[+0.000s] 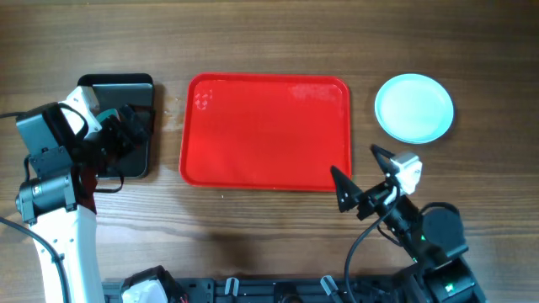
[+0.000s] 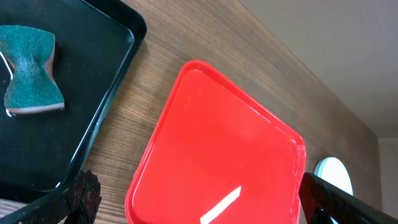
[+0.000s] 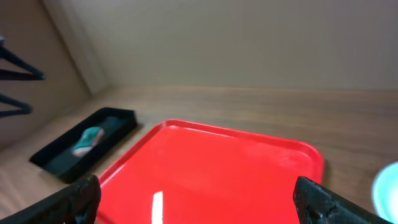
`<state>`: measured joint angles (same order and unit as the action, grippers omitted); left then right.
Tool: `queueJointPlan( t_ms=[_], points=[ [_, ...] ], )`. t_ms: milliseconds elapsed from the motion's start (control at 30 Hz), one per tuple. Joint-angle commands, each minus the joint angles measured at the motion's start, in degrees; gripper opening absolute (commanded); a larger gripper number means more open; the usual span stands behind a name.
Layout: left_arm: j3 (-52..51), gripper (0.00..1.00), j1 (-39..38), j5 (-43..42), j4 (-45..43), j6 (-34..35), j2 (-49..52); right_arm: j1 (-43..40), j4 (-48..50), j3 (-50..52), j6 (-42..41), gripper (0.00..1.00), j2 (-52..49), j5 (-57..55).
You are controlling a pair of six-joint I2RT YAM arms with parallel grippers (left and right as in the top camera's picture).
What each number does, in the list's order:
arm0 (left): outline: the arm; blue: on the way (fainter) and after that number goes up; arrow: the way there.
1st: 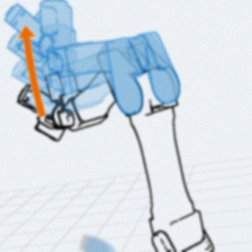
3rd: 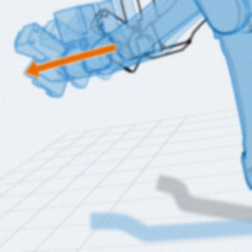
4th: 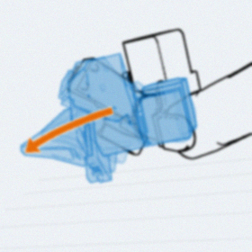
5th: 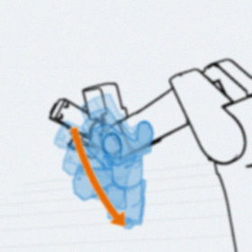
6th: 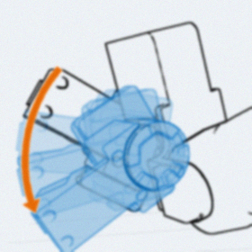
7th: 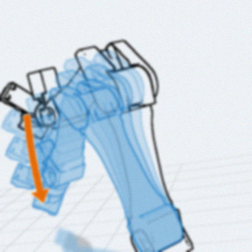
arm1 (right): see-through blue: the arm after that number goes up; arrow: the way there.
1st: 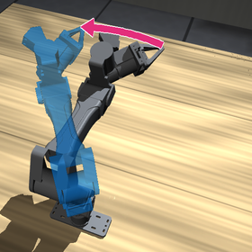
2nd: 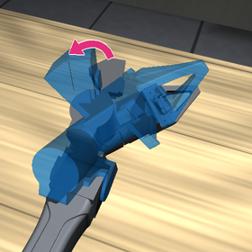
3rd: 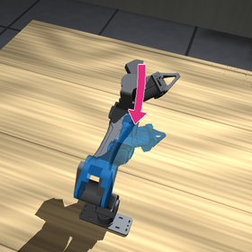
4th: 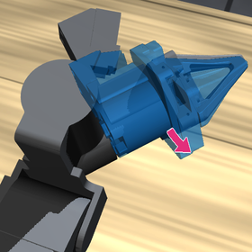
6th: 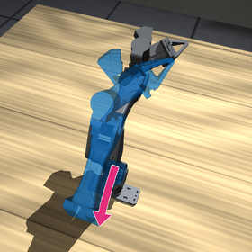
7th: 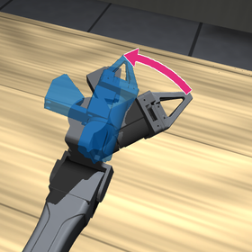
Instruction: Clean dirty plates on tray and stack at the side
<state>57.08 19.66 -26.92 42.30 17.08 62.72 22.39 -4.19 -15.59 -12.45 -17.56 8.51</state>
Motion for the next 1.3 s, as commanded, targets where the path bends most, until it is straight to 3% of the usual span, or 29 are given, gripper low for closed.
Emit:
queueJointPlan(
  t_ms=[0,167,267,400,900,1000,1067,1167,1267],
  points=[
    [0.3,1.00,-0.2,-0.9,-0.2,0.3,0.0,-4.6,0.5,4.5,1.3,1.00,6.5,1.4],
    [0.3,1.00,-0.2,-0.9,-0.2,0.3,0.0,-10.3,3.2,12.4,-0.2,1.00,17.4,-2.6],
    [0.3,1.00,-0.2,-0.9,-0.2,0.3,0.0,-12.6,8.1,15.3,-1.3,1.00,17.4,-2.8],
    [0.3,1.00,-0.2,-0.9,-0.2,0.3,0.0,-14.7,4.2,15.3,-0.6,1.00,17.4,-6.0],
    [0.3,1.00,-0.2,-0.6,-0.2,0.2,0.0,-16.4,4.3,15.3,0.3,1.00,17.4,-5.8],
    [0.2,1.00,-0.2,6.7,0.0,-0.3,-0.1,-16.4,4.3,15.3,0.3,1.00,17.4,-5.8],
    [-5.2,1.00,-3.7,8.9,-0.2,-1.8,-3.4,-16.4,4.3,15.3,0.3,1.00,17.4,-5.8],
    [-18.8,1.00,-9.3,11.8,-11.1,-6.2,-11.7,-16.4,4.3,15.3,0.3,1.00,17.4,-5.8],
    [-40.1,1.00,-12.3,12.0,-33.5,-7.7,-27.2,-16.4,4.3,15.3,0.3,1.00,17.4,-5.8]
  ],
)
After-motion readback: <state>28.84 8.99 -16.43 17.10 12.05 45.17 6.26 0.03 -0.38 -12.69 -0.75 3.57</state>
